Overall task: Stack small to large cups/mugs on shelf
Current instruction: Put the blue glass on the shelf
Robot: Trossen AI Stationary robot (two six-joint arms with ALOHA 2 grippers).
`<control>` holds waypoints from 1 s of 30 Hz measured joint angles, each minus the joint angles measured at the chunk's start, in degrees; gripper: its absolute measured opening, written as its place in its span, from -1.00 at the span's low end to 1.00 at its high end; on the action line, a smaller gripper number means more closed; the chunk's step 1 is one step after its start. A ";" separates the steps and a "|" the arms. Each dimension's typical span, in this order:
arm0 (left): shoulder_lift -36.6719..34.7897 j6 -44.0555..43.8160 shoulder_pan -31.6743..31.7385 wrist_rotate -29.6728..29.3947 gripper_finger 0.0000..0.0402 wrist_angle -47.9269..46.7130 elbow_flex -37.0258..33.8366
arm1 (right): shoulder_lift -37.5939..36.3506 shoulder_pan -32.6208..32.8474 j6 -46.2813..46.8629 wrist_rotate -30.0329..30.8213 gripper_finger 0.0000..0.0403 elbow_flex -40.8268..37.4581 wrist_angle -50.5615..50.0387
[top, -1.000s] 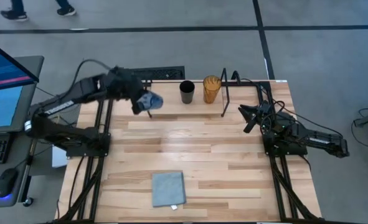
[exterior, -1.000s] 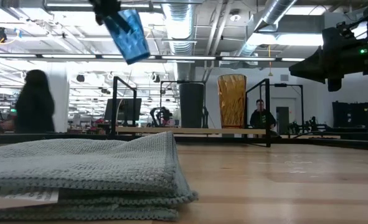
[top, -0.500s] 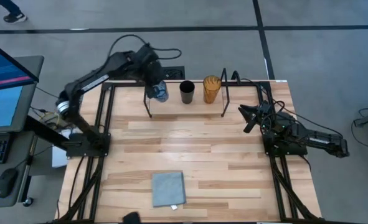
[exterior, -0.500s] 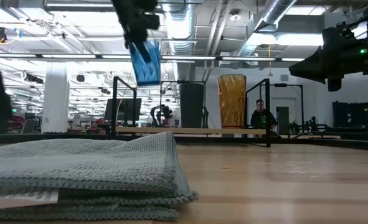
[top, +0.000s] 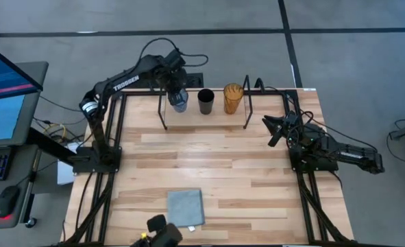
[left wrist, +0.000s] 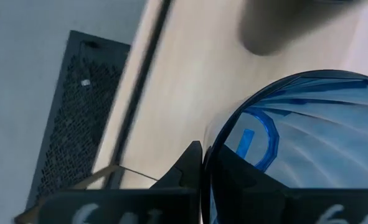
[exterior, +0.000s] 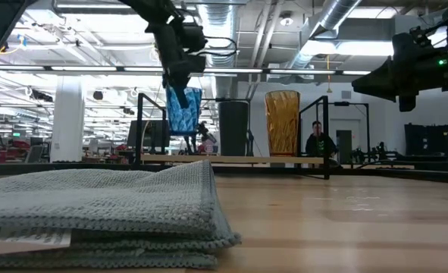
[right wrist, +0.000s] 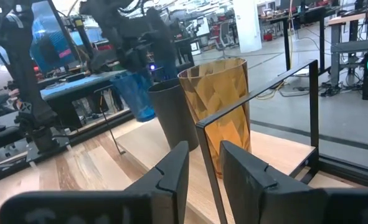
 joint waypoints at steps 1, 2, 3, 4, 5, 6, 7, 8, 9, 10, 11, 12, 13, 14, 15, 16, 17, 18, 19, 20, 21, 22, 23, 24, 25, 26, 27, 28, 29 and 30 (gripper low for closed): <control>0.21 -0.50 0.59 0.01 -0.99 0.55 0.00 | -0.01 0.00 0.00 0.00 -0.44 0.00 0.00; 0.35 -0.70 1.26 0.27 -0.99 0.60 0.00 | 0.01 0.00 0.00 0.00 -0.44 0.00 0.00; 0.37 -0.86 1.78 0.55 -0.99 0.27 -0.02 | -0.01 0.00 0.00 0.00 -0.44 0.00 0.00; 0.33 -1.35 2.23 0.67 -0.99 0.17 -0.08 | 0.01 0.00 0.00 0.00 -0.44 0.00 0.00; 0.30 -1.79 2.51 0.86 -0.99 0.27 -0.09 | 0.01 0.00 0.00 0.00 -0.44 0.00 0.01; 0.30 -2.43 2.73 1.14 -0.99 0.26 -0.09 | -0.01 0.00 0.00 0.00 -0.44 0.00 0.00; 0.30 -3.15 3.00 1.54 -0.99 0.20 -0.12 | -0.01 0.00 0.00 0.00 -0.44 0.00 0.00; 0.30 -3.85 3.26 2.21 -0.99 0.20 -0.15 | -0.01 0.00 0.00 0.00 -0.44 0.00 0.00; 0.30 -4.70 3.45 2.98 -0.99 0.32 -0.15 | 0.01 0.00 -0.02 0.00 -0.44 0.00 0.00; 0.30 -5.43 3.63 3.91 -0.99 0.43 -0.15 | -0.01 0.00 -0.04 0.00 -0.44 0.00 0.00; 0.30 -5.80 3.63 4.73 -0.99 0.45 -0.15 | 0.00 0.00 -0.02 0.00 -0.44 0.00 0.00; 0.44 -5.82 3.57 4.98 -0.99 0.51 -0.15 | -0.01 0.00 -0.02 0.00 -0.44 0.00 0.00; 0.59 -5.86 3.40 4.75 -0.99 0.68 -0.15 | 0.00 0.00 -0.03 0.00 -0.44 0.00 0.01; 0.71 -5.86 3.32 4.05 -0.99 0.72 -0.15 | 0.00 0.00 -0.04 0.00 -0.44 0.00 0.01; 0.95 -5.87 3.29 3.18 -0.99 0.59 -0.15 | 0.00 0.00 -0.04 0.00 -0.44 0.00 0.00; 1.29 -5.78 3.07 2.51 -0.99 0.60 -0.15 | -0.01 0.00 -0.04 0.00 -0.44 0.00 0.00; 1.73 -5.72 2.98 2.72 -0.99 0.69 -0.15 | -0.01 0.00 -0.04 0.00 -0.44 0.00 0.00; 2.23 -5.72 2.98 3.24 -0.99 0.55 -0.15 | 0.01 0.00 -0.04 0.00 -0.44 0.00 0.00; 2.71 -5.70 2.98 3.63 -0.99 0.35 -0.22 | -0.01 0.00 -0.04 0.00 -0.44 0.00 0.00; 3.12 -5.72 2.76 3.65 -0.99 0.32 -0.22 | -0.01 0.00 -0.04 0.00 -0.44 0.00 0.01; 3.38 -5.72 2.67 3.61 -0.99 0.40 -0.22 | 0.00 0.00 -0.04 0.00 -0.44 0.00 0.00; 3.65 -5.72 2.67 3.48 -0.99 0.47 -0.22 | -0.01 0.00 -0.04 0.00 -0.44 0.00 0.00; 3.83 -5.75 2.67 3.31 -0.99 0.58 -0.22 | 0.01 0.00 -0.04 0.00 -0.44 0.00 0.00; 3.95 -5.81 2.67 3.22 -0.99 0.66 -0.22 | -0.01 0.00 -0.04 -0.01 -0.44 0.00 0.00; 4.05 -5.90 2.67 3.11 -0.99 0.61 -0.22 | -0.01 0.00 -0.04 -0.02 -0.44 0.00 0.00; 4.06 -6.01 2.67 3.02 -0.99 0.76 -0.22 | -0.01 0.00 -0.04 -0.02 -0.44 0.00 0.00; 4.06 -6.23 2.65 3.02 -0.99 1.37 -0.22 | 0.00 0.00 -0.04 -0.02 -0.44 0.00 0.00; 4.06 -6.42 2.65 3.02 -0.99 2.16 -0.22 | 0.00 0.00 -0.07 -0.02 -0.44 0.00 0.00; 4.06 -6.69 2.65 2.98 -0.99 2.69 -0.22 | -0.01 0.00 -0.07 0.00 -0.44 0.00 0.01; 4.06 -6.79 2.65 2.97 -0.99 2.79 -0.22 | -0.01 0.00 -0.07 -0.02 -0.44 0.00 0.00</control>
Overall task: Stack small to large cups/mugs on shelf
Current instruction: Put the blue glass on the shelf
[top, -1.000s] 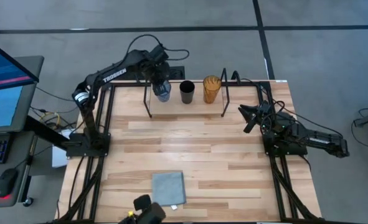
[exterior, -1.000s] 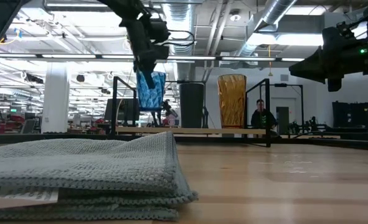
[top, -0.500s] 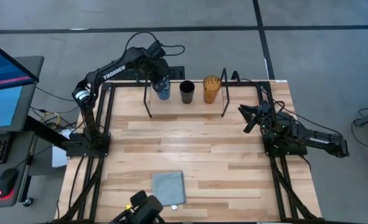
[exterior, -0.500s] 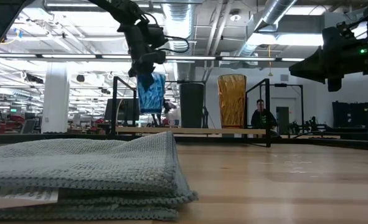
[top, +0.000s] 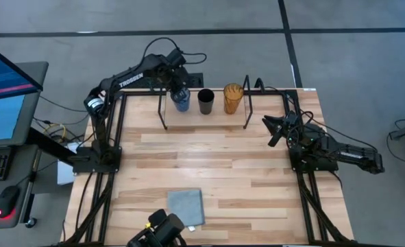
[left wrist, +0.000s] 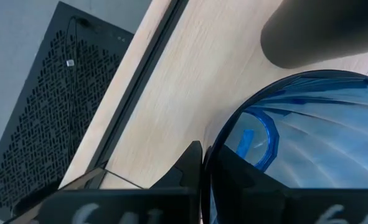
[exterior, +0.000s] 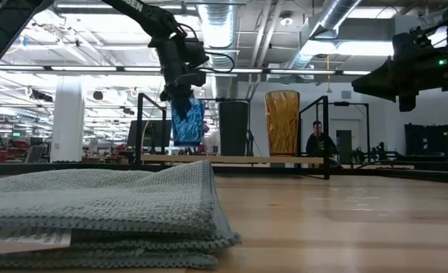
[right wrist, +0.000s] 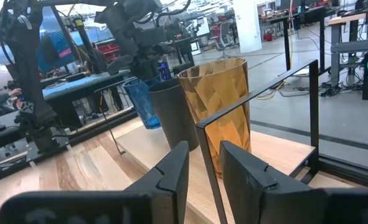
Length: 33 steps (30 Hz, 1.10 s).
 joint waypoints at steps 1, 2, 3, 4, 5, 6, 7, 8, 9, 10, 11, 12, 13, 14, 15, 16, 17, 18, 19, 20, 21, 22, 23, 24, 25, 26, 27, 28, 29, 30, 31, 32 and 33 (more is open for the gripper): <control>0.00 -0.07 0.00 0.02 -0.99 -0.01 0.00 | 0.01 0.00 -0.01 0.00 -0.44 0.00 0.00; 0.00 -0.22 0.00 0.02 -0.99 0.08 0.00 | 0.00 0.00 -0.03 0.02 -0.44 0.00 0.01; 0.00 -0.31 0.00 0.02 -0.99 0.16 0.00 | 0.01 0.00 -0.04 0.02 -0.44 0.00 0.00; 0.00 -0.31 0.00 0.02 -0.99 0.13 0.00 | 0.00 0.00 -0.14 0.00 -0.44 0.00 0.00; 0.00 -0.37 0.00 0.02 -0.99 0.11 0.00 | 0.02 0.00 -0.34 0.02 -0.44 0.00 0.00; 0.00 -0.48 0.00 0.02 -0.99 0.12 0.00 | 0.02 0.00 -0.42 0.02 -0.44 0.00 0.00; 0.00 -0.52 0.00 0.02 -0.99 0.06 0.00 | 0.00 0.00 -0.42 0.02 -0.44 0.00 0.00; 0.00 -0.53 0.00 -0.01 -0.99 -0.02 0.00 | 0.02 0.00 -0.43 0.00 -0.44 0.00 0.00; 0.00 -0.53 0.00 -0.02 -0.99 -0.14 0.00 | 0.02 0.00 -0.43 0.00 -0.44 0.00 0.00; 0.00 -0.54 0.00 -0.02 -0.99 -0.31 0.00 | 0.00 0.00 -0.43 0.00 -0.44 0.00 0.01; 0.00 -0.55 0.00 -0.02 -0.99 -0.65 0.00 | 0.02 0.00 -0.44 0.02 -0.44 0.00 0.00; 0.00 -0.55 0.00 -0.05 -0.99 -1.05 0.00 | 0.00 0.00 -0.44 0.00 -0.44 0.00 0.00; 0.00 -0.53 0.00 -0.31 -0.99 -1.31 0.00 | 0.01 0.00 -0.44 0.01 -0.44 0.00 0.00; 0.00 -0.53 0.00 -0.72 -0.99 -1.29 0.00 | 0.01 0.00 -0.46 0.01 -0.44 0.00 0.00; 0.00 -0.54 0.00 -0.87 -0.99 -1.13 0.00 | 0.02 0.00 -0.46 0.00 -0.44 0.00 0.00; 0.00 -0.70 0.00 -0.87 -0.99 -1.05 0.00 | 0.02 0.00 -0.46 0.00 -0.44 0.00 0.02; 0.00 -0.77 0.00 -0.87 -0.99 -1.01 0.00 | 0.01 0.00 -0.46 0.02 -0.44 0.00 0.01; 0.00 -0.86 0.00 -0.87 -0.99 -0.93 0.00 | 0.01 0.00 -0.46 0.01 -0.44 0.00 0.01; 0.00 -0.89 0.00 -0.87 -0.99 -0.87 0.00 | 0.01 0.00 -0.47 0.02 -0.44 0.00 0.00; 0.00 -0.91 0.00 -0.87 -0.99 -0.85 0.00 | 0.00 0.00 -0.48 0.01 -0.44 0.00 0.01; 0.00 -1.10 0.00 -0.80 -0.99 -0.85 0.00 | 0.00 0.00 -0.48 0.01 -0.44 0.00 0.01; 0.00 -1.37 0.00 -0.69 -0.99 -0.85 0.00 | 0.00 0.00 -0.48 0.01 -0.44 0.00 0.01; 0.00 -1.49 0.00 -0.66 -0.99 -0.87 0.00 | 0.01 0.00 -0.48 0.02 -0.44 0.00 0.00; 0.00 -1.49 -0.02 -0.66 -0.99 -0.87 0.00 | 0.00 0.00 -0.48 0.02 -0.44 0.00 0.00; 0.00 -1.51 -0.02 -0.65 -0.99 -0.85 0.00 | 0.00 0.00 -0.48 0.01 -0.44 0.00 0.00; 0.00 -1.57 -0.02 -0.64 -0.99 -0.87 0.00 | 0.00 0.00 -0.48 0.00 -0.44 0.00 0.00; 0.00 -1.76 -0.02 -0.63 -0.99 -0.86 0.00 | 0.01 0.00 -0.48 0.00 -0.44 0.00 0.00; 0.00 -1.87 -0.02 -0.63 -0.99 -0.87 0.00 | 0.00 0.00 -0.48 0.02 -0.44 0.00 0.02; 0.00 -1.95 -0.02 -0.63 -0.99 -0.89 0.00 | 0.01 0.00 -0.49 0.02 -0.44 0.00 0.00; 0.00 -1.95 -0.02 -0.63 -0.99 -0.91 0.00 | 0.01 0.00 -0.48 0.01 -0.44 0.00 0.00; 0.00 -1.95 -0.02 -0.63 -0.99 -0.91 0.00 | 0.02 0.00 -0.50 0.02 -0.44 0.00 0.00; 0.00 -2.05 -0.02 -0.66 -0.99 -0.91 0.00 | 0.02 0.00 -0.50 0.02 -0.44 0.00 0.02; 0.00 -2.39 -0.02 -0.68 -0.99 -0.89 0.00 | 0.00 0.00 -0.50 0.00 -0.44 0.00 0.00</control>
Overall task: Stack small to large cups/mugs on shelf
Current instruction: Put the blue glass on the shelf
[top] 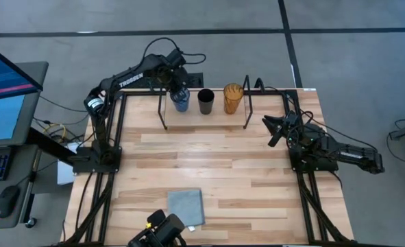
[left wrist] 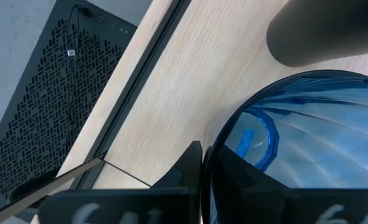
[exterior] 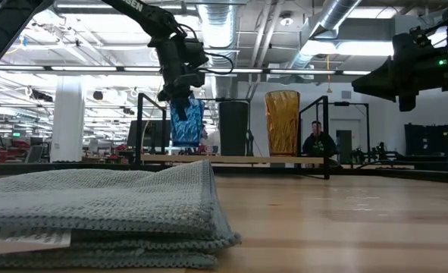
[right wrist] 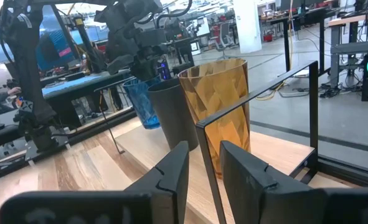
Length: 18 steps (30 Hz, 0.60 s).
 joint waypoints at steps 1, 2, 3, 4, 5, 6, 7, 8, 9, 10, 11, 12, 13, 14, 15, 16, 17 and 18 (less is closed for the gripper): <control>0.00 -0.26 0.00 0.00 -0.99 0.02 0.00 | 0.02 0.00 0.00 0.01 -0.44 0.00 0.00; 0.01 -0.49 0.00 0.00 -0.99 0.04 0.00 | 0.02 0.00 0.00 0.02 -0.44 0.00 0.00; 0.00 -0.57 0.00 0.00 -0.99 0.06 0.00 | 0.00 0.00 0.00 0.00 -0.44 0.00 0.01; 0.00 -0.48 -0.02 0.00 -0.99 0.07 0.00 | 0.02 0.00 0.00 0.01 -0.44 0.00 0.01; 0.00 0.09 -0.06 -0.01 -0.99 0.01 0.00 | 0.00 0.00 -0.01 0.02 -0.44 0.00 0.01; 0.00 0.87 -0.15 -0.04 -0.99 -0.16 0.00 | 0.02 0.00 -0.02 0.02 -0.44 0.00 0.01; 0.02 1.43 -0.25 -0.09 -0.99 -0.43 0.00 | 0.01 0.01 -0.01 0.02 -0.44 0.00 0.01; 0.01 1.96 -0.36 -0.09 -0.99 -0.55 0.00 | 0.00 0.00 -0.02 0.01 -0.44 0.00 0.01; 0.00 1.98 -0.49 -0.09 -0.99 -0.47 0.00 | 0.02 0.00 -0.04 0.00 -0.44 0.00 0.02; 0.00 2.02 -0.59 -0.09 -0.99 -0.39 0.00 | 0.01 0.00 -0.04 0.02 -0.44 0.00 0.00; 0.00 2.10 -0.63 -0.09 -0.99 -0.41 0.00 | 0.01 0.00 -0.04 0.00 -0.44 0.00 0.00; 0.00 2.13 -0.67 -0.07 -0.99 -0.43 0.00 | 0.00 0.01 -0.08 0.02 -0.44 0.00 0.01; 0.00 2.09 -0.66 -0.04 -0.99 -0.43 0.00 | 0.02 0.00 -0.11 0.00 -0.44 0.00 0.01; 0.04 1.99 -0.66 -0.04 -0.99 -0.42 0.00 | 0.02 0.00 -0.17 0.00 -0.44 0.00 0.01; 0.29 1.93 -0.73 -0.07 -0.99 -0.19 -0.06 | 0.00 0.00 -0.48 0.02 -0.44 0.00 0.01; 0.53 1.93 -0.81 -0.04 -0.99 0.20 -0.29 | 0.02 0.00 -0.86 0.00 -0.44 0.00 0.00; 0.73 1.93 -0.78 -0.04 -0.99 0.27 -0.78 | 0.00 0.02 -1.01 0.00 -0.44 0.00 0.00; 0.89 1.89 -0.68 0.00 -0.99 0.09 -1.43 | 0.00 0.02 -0.98 0.02 -0.44 0.00 0.02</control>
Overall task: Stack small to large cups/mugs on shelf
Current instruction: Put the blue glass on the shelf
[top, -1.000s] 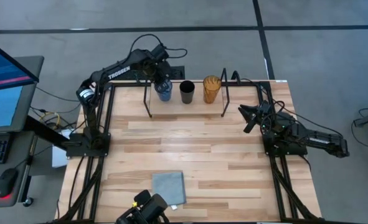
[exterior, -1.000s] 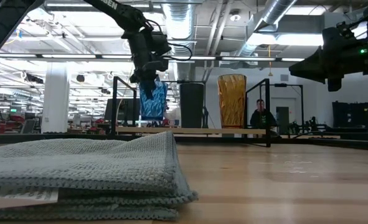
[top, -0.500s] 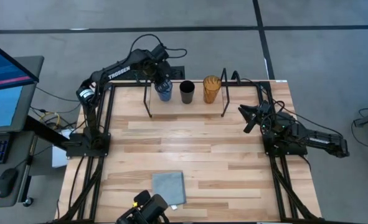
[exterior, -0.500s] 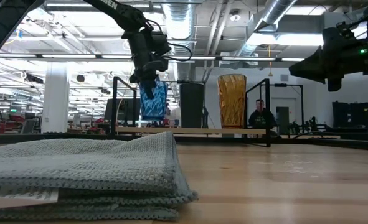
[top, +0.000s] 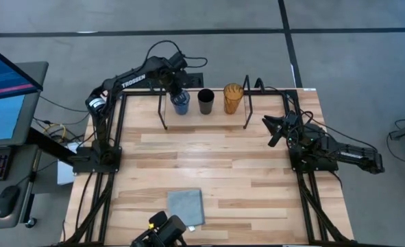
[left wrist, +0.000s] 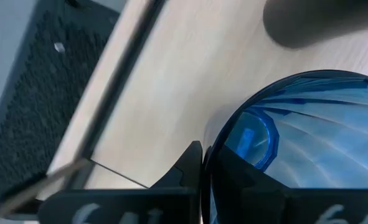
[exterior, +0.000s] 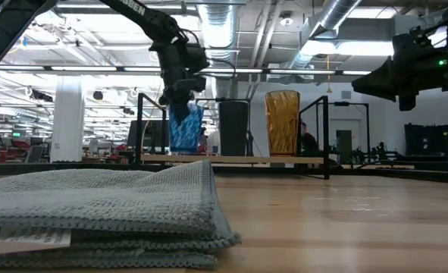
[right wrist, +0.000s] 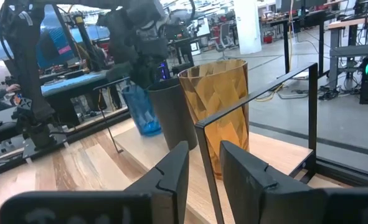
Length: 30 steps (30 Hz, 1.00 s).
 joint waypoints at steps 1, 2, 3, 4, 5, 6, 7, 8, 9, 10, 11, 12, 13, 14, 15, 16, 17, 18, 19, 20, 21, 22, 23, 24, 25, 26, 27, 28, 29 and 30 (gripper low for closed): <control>0.02 0.00 0.00 0.02 -0.99 0.30 -0.76 | 0.02 0.00 0.00 0.00 -0.44 0.00 -0.02; 0.02 -0.04 -0.12 0.01 -0.99 1.15 -1.37 | 0.00 0.00 0.00 -0.02 -0.44 0.00 -0.02; 0.04 -0.07 -0.22 -0.12 -0.99 1.54 -1.60 | 0.00 -0.01 0.00 0.00 -0.44 0.00 -0.01; 0.05 -0.08 -0.27 -0.36 -0.99 1.68 -1.77 | 0.01 0.00 0.00 0.00 -0.44 0.00 -0.02; 0.05 -0.10 -0.26 -0.63 -0.99 1.83 -1.83 | 0.01 0.00 0.00 -0.02 -0.44 0.00 -0.02; 0.05 -0.22 -0.27 -0.71 -0.99 2.32 -1.84 | 0.01 -0.02 0.00 -0.01 -0.44 0.00 -0.02; 0.05 -0.42 -0.28 -0.73 -0.99 3.17 -1.88 | 0.00 -0.02 0.00 0.00 -0.44 0.00 0.00; 0.05 -0.71 -0.30 -0.82 -0.99 4.06 -1.92 | 0.02 0.00 0.00 0.00 -0.44 0.00 -0.02; 0.05 -0.92 -0.29 -0.81 -0.99 4.65 -1.92 | 0.02 0.00 0.00 -0.02 -0.44 0.00 -0.02; 0.05 -1.03 -0.17 -0.31 -0.99 4.78 -1.92 | 0.01 0.00 0.00 0.00 -0.44 0.00 -0.02; 0.05 -1.06 -0.07 0.38 -0.99 4.62 -1.92 | 0.01 -0.01 0.00 0.00 -0.44 0.00 -0.01; 0.05 -1.09 -0.07 0.86 -0.99 4.31 -1.94 | 0.00 0.00 0.00 -0.01 -0.44 0.00 0.00; 0.05 -1.08 -0.06 0.92 -0.99 4.08 -1.94 | 0.00 0.00 0.01 -0.01 -0.44 0.00 0.00; 0.05 -1.05 -0.14 0.90 -0.99 4.05 -1.94 | 0.01 -0.02 0.01 0.00 -0.44 0.00 0.00; 0.05 -1.05 -0.17 0.91 -0.99 4.16 -1.94 | 0.00 0.00 0.00 0.00 -0.44 0.00 -0.01; 0.05 -1.05 -0.22 1.01 -0.99 4.16 -1.94 | 0.01 0.00 0.00 0.00 -0.44 0.00 -0.01; 0.05 -1.07 -0.22 1.12 -0.99 4.02 -1.94 | 0.01 -0.01 0.01 0.00 -0.44 0.00 0.00; 0.05 -1.07 -0.22 1.14 -0.99 3.83 -1.94 | 0.00 0.00 0.00 0.00 -0.44 0.00 0.00; 0.05 -1.07 -0.24 1.18 -0.99 3.54 -1.94 | 0.00 0.00 0.00 0.00 -0.44 0.00 0.00; 0.05 -1.07 -0.24 1.22 -0.98 3.14 -1.94 | 0.01 -0.01 0.00 0.00 -0.44 0.00 -0.01; 0.05 -1.05 -0.22 1.17 -0.98 2.69 -1.94 | 0.00 0.00 0.02 0.00 -0.44 0.00 -0.01; 0.05 -1.06 -0.22 0.93 -0.97 2.34 -1.94 | 0.00 0.00 0.00 0.00 -0.44 0.00 -0.02; 0.05 -1.06 -0.22 0.36 -0.97 2.14 -1.94 | 0.00 0.00 0.00 -0.02 -0.44 0.00 0.00; 0.04 -1.06 -0.22 -0.16 -0.97 2.06 -1.94 | 0.00 -0.01 0.00 0.00 -0.44 0.00 -0.01; 0.02 -1.09 -0.22 -0.61 -0.98 2.06 -1.94 | 0.02 0.00 -0.02 0.00 -0.44 0.00 -0.02; 0.00 -1.21 -0.22 -0.83 -0.98 2.09 -1.94 | 0.00 0.00 -0.04 -0.02 -0.44 0.00 0.00; 0.00 -1.38 -0.22 -0.87 -0.99 2.10 -1.94 | 0.00 -0.02 -0.04 0.00 -0.44 0.00 0.00; -0.02 -1.44 -0.22 -0.84 -0.99 2.14 -1.94 | 0.02 0.00 -0.04 0.00 -0.44 0.00 0.00; -0.02 -1.44 -0.22 -0.48 -0.98 2.20 -1.94 | 0.01 -0.01 -0.04 0.00 -0.44 0.00 -0.01; -0.02 -1.44 -0.22 0.00 -0.97 2.23 -1.94 | 0.02 -0.01 -0.07 -0.01 -0.44 0.00 -0.02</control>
